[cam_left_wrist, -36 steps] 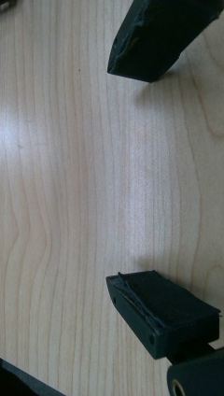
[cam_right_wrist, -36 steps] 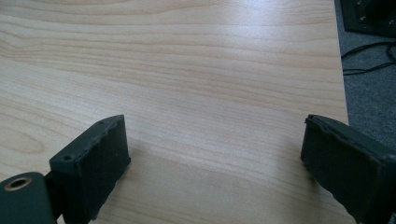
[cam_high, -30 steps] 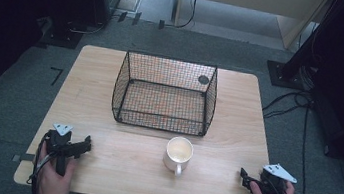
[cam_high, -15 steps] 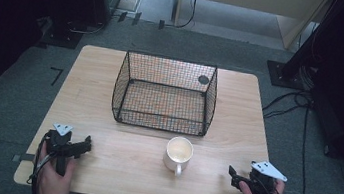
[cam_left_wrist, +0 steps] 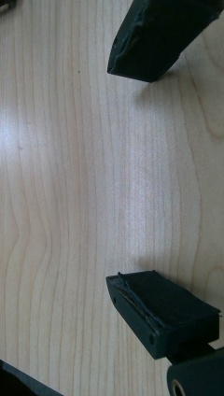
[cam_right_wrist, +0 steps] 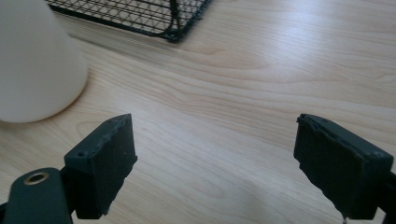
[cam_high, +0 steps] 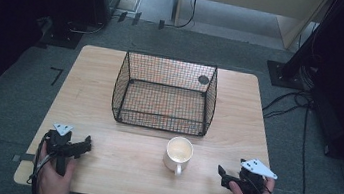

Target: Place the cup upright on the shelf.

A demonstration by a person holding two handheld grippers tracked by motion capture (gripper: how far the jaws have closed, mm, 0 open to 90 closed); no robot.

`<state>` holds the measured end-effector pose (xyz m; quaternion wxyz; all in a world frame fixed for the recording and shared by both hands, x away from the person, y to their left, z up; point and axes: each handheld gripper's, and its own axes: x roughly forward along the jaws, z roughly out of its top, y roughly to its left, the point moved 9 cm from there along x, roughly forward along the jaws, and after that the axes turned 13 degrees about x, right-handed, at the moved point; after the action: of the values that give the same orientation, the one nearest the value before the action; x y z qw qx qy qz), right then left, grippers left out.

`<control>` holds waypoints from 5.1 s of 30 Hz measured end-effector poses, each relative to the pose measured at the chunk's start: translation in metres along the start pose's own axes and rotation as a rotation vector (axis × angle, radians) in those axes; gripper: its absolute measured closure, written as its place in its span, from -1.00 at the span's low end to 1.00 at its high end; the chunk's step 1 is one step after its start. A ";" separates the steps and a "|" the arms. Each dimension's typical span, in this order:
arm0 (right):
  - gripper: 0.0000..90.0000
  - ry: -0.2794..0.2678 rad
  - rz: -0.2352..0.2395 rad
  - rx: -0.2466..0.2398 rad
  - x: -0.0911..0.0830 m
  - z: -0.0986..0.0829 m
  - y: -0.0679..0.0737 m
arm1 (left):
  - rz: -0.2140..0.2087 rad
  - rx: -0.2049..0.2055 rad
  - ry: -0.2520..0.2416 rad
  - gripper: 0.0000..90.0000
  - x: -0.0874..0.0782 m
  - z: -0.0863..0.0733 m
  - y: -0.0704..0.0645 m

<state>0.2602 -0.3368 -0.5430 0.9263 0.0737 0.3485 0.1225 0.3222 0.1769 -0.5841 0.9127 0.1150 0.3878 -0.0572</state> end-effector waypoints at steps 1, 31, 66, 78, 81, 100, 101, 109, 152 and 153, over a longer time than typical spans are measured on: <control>-0.73 0.000 0.002 -0.008 0.000 0.000 0.003 | 0.000 0.000 0.000 -0.95 0.000 0.000 0.000; -1.00 0.059 0.217 -0.035 0.001 0.004 0.117 | -0.001 0.001 0.001 -0.95 0.000 0.000 0.000; 0.19 0.071 0.140 -0.075 0.010 -0.005 0.105 | 0.000 0.001 0.001 -0.95 0.000 0.000 0.000; 0.78 0.088 0.225 -0.160 0.013 -0.008 0.122 | 0.000 0.001 0.001 -0.95 0.000 0.000 0.000; 0.79 0.078 0.225 -0.172 0.012 -0.007 0.124 | 0.000 0.000 0.000 -0.95 0.000 0.000 0.000; 0.79 0.027 0.302 -0.174 -0.003 0.031 0.139 | 0.000 0.001 0.001 -0.95 0.000 0.000 0.000; 0.79 0.023 0.306 -0.177 -0.004 0.034 0.141 | 0.000 0.000 0.001 -0.95 0.000 0.000 0.000; 0.79 0.001 0.329 -0.206 -0.010 0.057 0.154 | 0.000 -0.002 0.000 -0.95 0.000 0.000 0.000; 0.79 -0.068 0.340 -0.216 0.034 0.178 0.185 | 0.000 -0.003 -0.001 -0.95 0.000 0.000 0.000; 0.79 -0.067 0.338 -0.218 0.037 0.180 0.185 | 0.000 -0.003 -0.001 -0.95 0.000 0.000 0.000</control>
<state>0.3736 -0.1579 -0.3911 0.9061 0.0345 0.2848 0.3109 0.3224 0.1768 -0.5840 0.9132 0.1137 0.3873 -0.0565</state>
